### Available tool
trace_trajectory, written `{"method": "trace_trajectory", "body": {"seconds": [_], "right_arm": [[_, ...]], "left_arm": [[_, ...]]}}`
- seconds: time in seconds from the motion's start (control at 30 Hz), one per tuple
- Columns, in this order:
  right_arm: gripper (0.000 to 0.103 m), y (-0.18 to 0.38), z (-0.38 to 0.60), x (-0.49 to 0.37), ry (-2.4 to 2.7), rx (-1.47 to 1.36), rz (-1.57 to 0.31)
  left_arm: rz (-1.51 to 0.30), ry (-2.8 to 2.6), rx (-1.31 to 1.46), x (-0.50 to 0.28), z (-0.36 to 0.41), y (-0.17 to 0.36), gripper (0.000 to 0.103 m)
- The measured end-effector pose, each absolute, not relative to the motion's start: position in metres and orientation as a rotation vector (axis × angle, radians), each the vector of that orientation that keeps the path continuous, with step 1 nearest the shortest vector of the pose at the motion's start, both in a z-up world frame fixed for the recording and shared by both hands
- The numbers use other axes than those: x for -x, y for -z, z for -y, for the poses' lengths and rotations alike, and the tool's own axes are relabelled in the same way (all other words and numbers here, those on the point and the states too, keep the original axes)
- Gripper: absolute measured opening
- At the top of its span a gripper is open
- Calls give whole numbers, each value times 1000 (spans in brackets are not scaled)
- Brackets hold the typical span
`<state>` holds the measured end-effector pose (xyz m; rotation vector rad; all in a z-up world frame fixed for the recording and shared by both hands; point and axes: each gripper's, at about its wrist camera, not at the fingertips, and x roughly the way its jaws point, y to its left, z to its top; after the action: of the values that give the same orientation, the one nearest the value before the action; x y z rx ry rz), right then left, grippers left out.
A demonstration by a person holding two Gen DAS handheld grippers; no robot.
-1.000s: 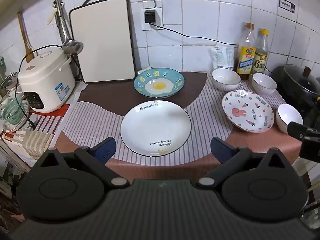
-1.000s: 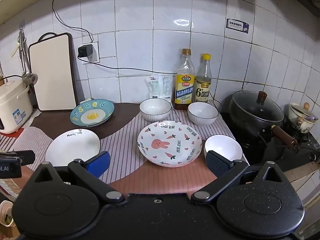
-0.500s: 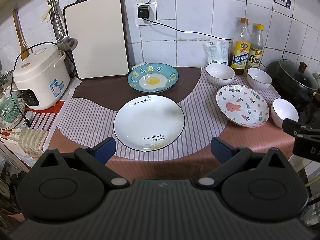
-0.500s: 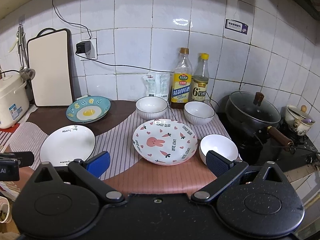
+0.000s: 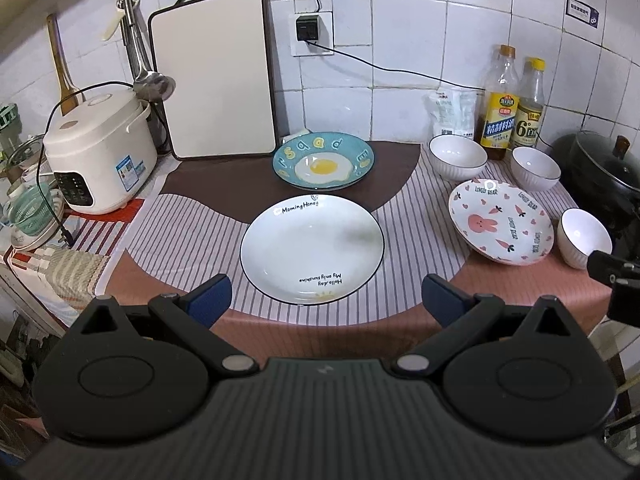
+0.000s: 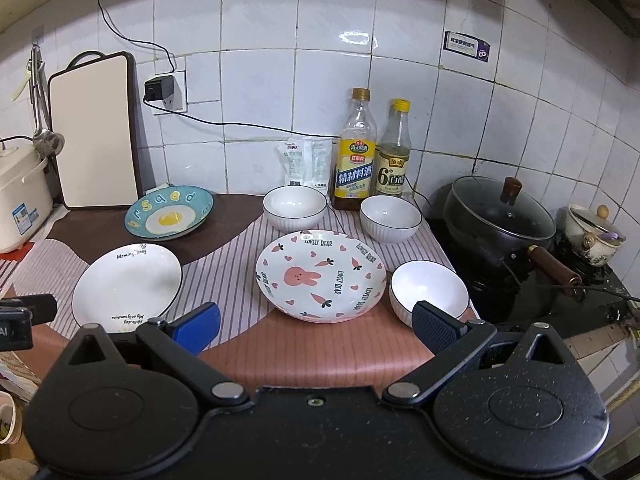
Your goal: Organize plates and bowls
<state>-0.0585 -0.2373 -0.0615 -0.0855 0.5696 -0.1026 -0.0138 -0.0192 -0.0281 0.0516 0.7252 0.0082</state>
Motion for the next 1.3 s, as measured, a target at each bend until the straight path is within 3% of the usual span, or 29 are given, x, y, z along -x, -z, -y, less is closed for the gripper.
{"method": "trace_trajectory", "body": {"seconds": [1.0, 1.3], "right_arm": [[103, 66, 243, 59, 122, 75, -580], [103, 58, 242, 65, 107, 93, -566]], "left_arm": [[-724, 14, -45, 21, 19, 30, 103], [-661, 129, 16, 19, 5, 8, 103]]}}
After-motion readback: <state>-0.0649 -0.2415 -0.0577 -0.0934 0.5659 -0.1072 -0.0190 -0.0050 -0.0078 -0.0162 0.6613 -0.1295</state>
